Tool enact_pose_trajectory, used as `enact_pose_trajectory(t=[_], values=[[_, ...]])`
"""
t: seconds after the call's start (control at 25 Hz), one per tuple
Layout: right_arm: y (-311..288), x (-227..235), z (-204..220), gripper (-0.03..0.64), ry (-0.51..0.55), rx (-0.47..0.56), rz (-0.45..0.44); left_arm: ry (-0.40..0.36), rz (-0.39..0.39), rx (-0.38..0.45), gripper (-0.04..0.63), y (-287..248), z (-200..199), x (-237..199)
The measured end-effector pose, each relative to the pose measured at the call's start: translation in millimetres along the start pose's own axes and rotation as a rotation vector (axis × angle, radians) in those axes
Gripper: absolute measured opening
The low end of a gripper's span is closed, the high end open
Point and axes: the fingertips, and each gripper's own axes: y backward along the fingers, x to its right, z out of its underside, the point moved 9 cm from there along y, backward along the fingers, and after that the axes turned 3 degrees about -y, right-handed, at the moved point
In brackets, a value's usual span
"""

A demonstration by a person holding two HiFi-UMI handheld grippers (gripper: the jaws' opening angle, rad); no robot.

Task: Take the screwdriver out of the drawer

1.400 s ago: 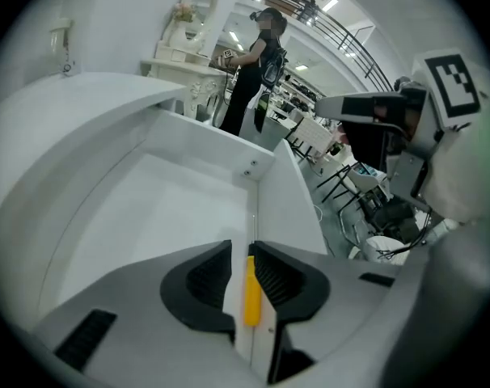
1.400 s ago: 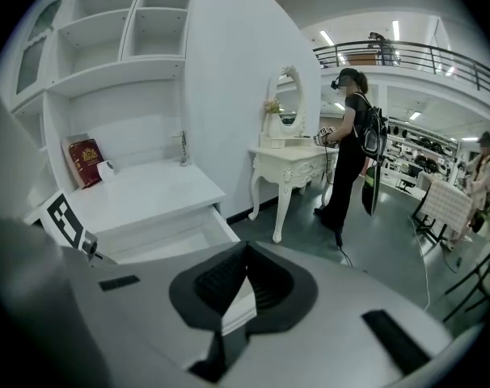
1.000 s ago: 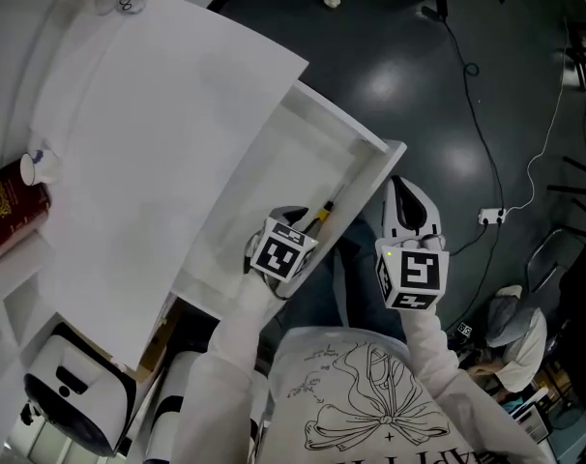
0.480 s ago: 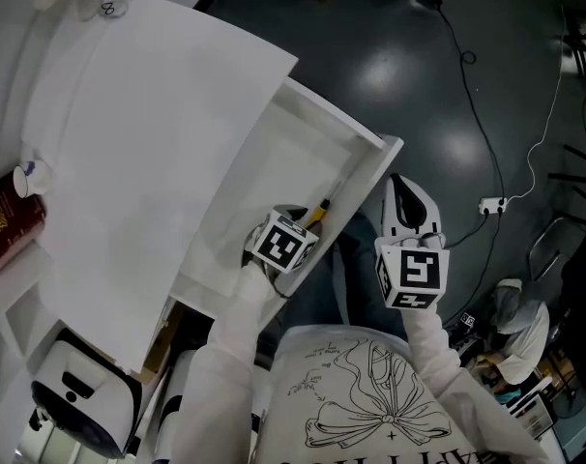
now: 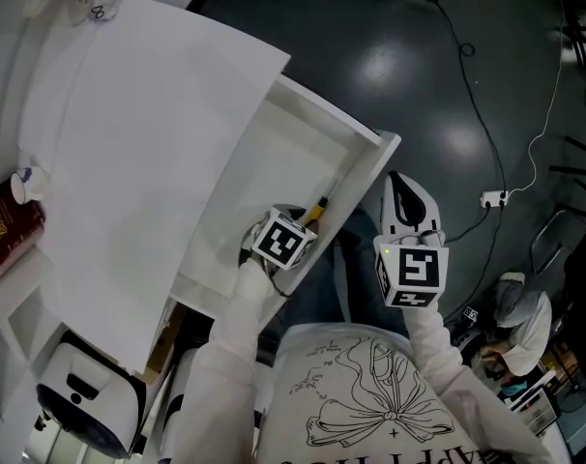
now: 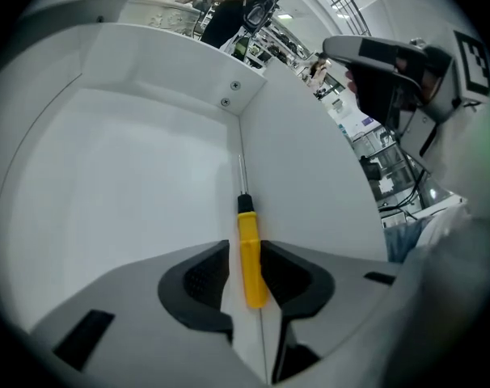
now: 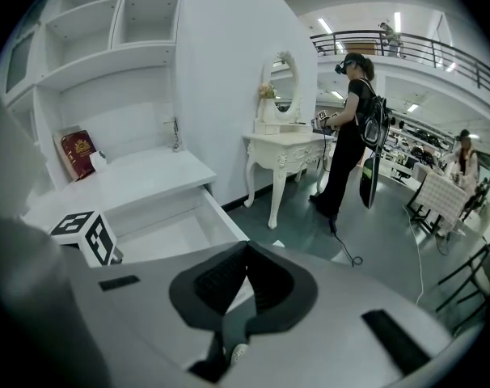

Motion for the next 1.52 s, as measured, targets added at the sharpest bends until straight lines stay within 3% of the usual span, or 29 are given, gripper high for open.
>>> enact_pose_trajectory(t=[0.44, 1.0, 1.16, 1.52], values=[[-1, 4, 4, 0.003, -0.003, -0.014, 0.000, 0.005, 0.018, -0.031, 0.109, -1, -4, 1], [-2, 7, 7, 0.003, -0.004, -0.016, -0.008, 0.094, -0.016, -0.007, 0.067, -4, -4, 2], [-1, 8, 5, 0.003, -0.003, -0.010, -0.009, 0.148, -0.008, 0.024, 0.066, -3, -2, 3], [6, 9, -5, 0.003, 0.010, 0.024, -0.018, 0.172, -0.061, 0.095, 0.064, 15, -3, 7]])
